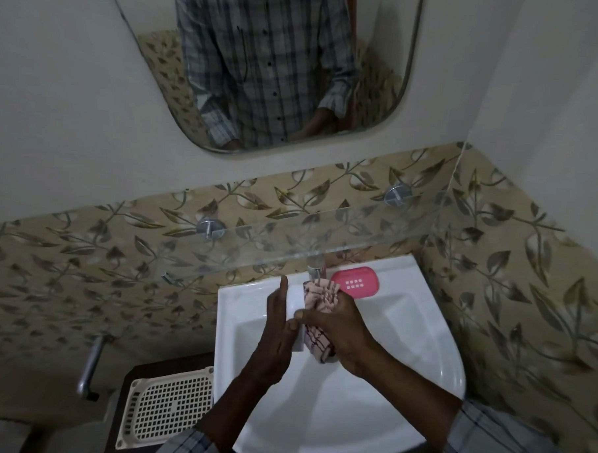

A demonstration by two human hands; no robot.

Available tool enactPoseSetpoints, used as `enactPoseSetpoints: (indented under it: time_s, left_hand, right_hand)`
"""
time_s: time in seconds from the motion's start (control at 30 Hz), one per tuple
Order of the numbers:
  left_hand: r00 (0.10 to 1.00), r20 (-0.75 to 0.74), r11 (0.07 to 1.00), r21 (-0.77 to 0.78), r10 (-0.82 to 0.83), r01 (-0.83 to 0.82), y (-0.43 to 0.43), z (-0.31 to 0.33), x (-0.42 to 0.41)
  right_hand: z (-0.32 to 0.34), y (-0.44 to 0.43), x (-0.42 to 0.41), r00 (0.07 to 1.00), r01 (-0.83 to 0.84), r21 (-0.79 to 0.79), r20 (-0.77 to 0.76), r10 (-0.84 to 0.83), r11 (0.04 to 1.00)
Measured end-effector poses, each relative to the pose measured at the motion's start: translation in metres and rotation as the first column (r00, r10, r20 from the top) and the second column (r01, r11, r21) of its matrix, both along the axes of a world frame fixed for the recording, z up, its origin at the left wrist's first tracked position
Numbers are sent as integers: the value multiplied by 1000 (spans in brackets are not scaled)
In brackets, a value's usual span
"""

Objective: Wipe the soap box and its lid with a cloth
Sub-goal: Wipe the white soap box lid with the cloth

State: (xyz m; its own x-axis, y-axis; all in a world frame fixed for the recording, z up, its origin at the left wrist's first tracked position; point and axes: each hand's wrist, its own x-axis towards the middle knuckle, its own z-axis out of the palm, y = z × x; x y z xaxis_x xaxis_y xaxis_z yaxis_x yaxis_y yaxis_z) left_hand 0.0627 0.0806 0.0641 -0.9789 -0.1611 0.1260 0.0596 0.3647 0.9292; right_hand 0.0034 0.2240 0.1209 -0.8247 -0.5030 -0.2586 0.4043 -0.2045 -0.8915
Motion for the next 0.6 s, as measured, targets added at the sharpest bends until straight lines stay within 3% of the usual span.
enactPoseSetpoints:
  time_s: [0.03,0.07,0.1,0.13,0.17,0.23,0.27,0.3,0.33,0.37,0.4,0.43,0.5,0.53,0.6]
  left_hand:
    - [999,31,997,62,-40,38,0,0,0]
    - [996,85,973,228,-41,21,-2,1,0]
    - [982,185,879,471,-22,-69,-5,3,-1]
    - [949,312,715,674,-49,-185,-10,6,-5]
    - [888,431,534,794,-157,-291,-16,11,-12]
    - [762,499,323,862,-413,-390,-24,26,-26]
    - [723,517,283,856,-459,-432,-22,35,-31]
    - [703,560,291,829,-439,-478,-17,42,-39]
    - [704,612,327,790,-361,-519,-10,44,-45]
    - [725,633,354,766,-271,-536,-1,44,-49]
    - [754,631,394,750,-185,-531,8,42,-50]
    - [780,618,446,728,-98,-520,16,37,-47]
    - [834,536,587,636,130,-501,27,26,-38]
    - [874,440,658,598,208,-458,31,20,-29]
    - [940,253,757,560,230,-336,37,4,-13]
  right_hand:
    - [-3,4,-2,998,11,20,-62,-10,1000]
    - [-5,7,-6,992,-6,40,-127,11,999]
    - [-6,12,-10,974,-35,93,-222,55,995]
    - [-8,17,-15,923,-70,189,-359,136,979]
    - [-11,22,-20,802,-103,334,-530,277,937]
    - [-19,26,-24,331,-11,622,-736,590,783]
    - [-24,26,-23,131,71,668,-743,657,741]
    - [-27,26,-22,44,118,666,-744,666,736]
    - [-30,24,-21,56,132,643,-764,642,754]
    - [-30,22,-21,130,123,632,-774,619,765]
    - [-27,18,-19,267,105,622,-769,580,776]
    - [-23,14,-16,473,54,620,-707,526,783]
    - [-17,5,-9,859,-91,460,-412,304,883]
    - [-13,1,-7,958,-84,329,-233,167,940]
    - [-2,-3,-8,988,16,61,152,-25,998]
